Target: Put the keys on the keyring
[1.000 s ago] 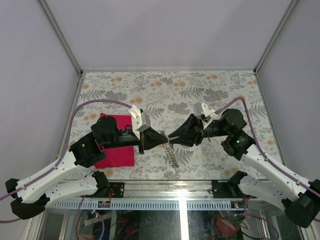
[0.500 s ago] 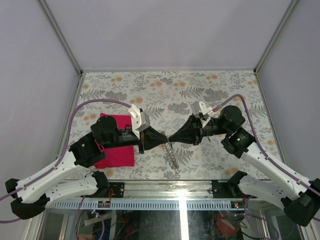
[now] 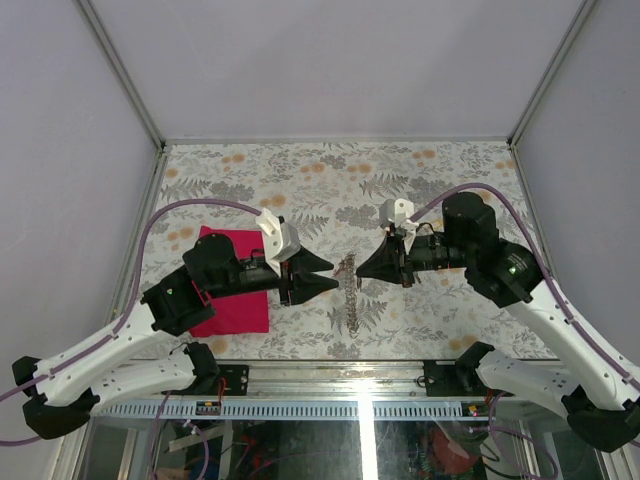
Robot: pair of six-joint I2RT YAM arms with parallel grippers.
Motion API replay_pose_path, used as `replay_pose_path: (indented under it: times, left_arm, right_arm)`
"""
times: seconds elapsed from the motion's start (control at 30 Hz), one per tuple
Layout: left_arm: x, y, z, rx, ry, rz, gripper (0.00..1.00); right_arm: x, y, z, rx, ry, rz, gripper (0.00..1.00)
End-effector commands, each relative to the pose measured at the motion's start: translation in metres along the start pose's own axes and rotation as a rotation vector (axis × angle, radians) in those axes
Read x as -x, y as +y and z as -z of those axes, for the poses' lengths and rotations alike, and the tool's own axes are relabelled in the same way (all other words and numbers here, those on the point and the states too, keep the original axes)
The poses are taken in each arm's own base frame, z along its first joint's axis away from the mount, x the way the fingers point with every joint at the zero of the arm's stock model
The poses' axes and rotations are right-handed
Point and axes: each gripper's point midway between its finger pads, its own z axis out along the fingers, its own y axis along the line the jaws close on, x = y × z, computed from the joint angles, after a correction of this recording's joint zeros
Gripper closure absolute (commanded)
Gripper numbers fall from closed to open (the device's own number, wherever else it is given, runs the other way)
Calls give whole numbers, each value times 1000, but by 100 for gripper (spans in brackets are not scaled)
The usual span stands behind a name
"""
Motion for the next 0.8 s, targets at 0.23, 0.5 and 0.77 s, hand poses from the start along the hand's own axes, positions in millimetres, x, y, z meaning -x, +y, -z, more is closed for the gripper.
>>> replay_pose_path:
  times: [0.23,0.5,0.77]
  left_arm:
    - [0,4,-13,-9,-69,-1,62]
    - [-6,0,-17,-43,-85,-5,62]
    - [-5,-19,-16,-157,-98,-29,63]
  right_arm:
    - [-25,-7,26,-173,356,-30,100]
    - [-27,5,19,-171,513,-44,100]
    - [-6,27,9,-50,439,-24,100]
